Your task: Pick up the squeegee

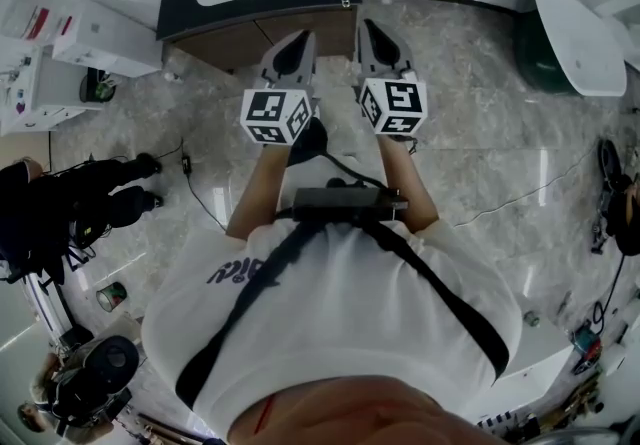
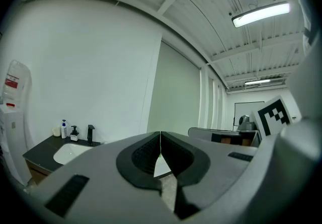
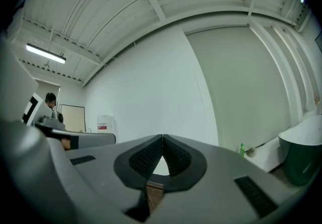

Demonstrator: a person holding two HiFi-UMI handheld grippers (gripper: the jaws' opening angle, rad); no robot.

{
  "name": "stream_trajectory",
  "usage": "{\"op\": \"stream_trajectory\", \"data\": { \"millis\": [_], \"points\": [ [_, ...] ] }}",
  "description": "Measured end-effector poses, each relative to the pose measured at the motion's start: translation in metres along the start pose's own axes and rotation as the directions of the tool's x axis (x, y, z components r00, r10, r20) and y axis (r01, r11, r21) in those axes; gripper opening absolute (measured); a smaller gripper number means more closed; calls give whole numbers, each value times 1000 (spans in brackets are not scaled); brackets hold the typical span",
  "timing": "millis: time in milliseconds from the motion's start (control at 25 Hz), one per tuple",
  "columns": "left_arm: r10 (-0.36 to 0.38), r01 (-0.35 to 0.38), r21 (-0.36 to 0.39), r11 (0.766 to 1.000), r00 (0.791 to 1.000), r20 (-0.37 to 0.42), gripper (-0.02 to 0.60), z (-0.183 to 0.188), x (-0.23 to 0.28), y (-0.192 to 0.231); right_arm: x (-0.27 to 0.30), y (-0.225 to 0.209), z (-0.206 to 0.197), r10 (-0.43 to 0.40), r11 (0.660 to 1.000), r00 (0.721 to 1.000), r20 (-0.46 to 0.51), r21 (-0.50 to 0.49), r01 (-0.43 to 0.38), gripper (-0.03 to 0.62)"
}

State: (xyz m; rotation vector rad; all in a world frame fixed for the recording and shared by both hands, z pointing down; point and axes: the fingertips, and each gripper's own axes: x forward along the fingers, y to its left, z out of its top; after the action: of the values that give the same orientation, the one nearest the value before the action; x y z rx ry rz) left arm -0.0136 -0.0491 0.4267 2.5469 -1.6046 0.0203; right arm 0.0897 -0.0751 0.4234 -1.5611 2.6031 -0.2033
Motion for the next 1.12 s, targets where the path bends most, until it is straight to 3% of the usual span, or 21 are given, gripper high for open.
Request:
{"op": "stream_trajectory", "data": {
  "millis": [400,720,1120],
  "points": [
    [-49,50,-9,999,999,18,12,22,76,85,111,14,-5,17,999,998,-61,-46,-20,8],
    [-102,103,-47,994,995,23,11,32,118,167,196,28,-5,-50,994,995,-85,-97,41,8],
    [-176,171,-133,976,984,-26,11,3,154,194,224,7,-40,-148,988,975,-166,-74,137,8]
  ]
}}
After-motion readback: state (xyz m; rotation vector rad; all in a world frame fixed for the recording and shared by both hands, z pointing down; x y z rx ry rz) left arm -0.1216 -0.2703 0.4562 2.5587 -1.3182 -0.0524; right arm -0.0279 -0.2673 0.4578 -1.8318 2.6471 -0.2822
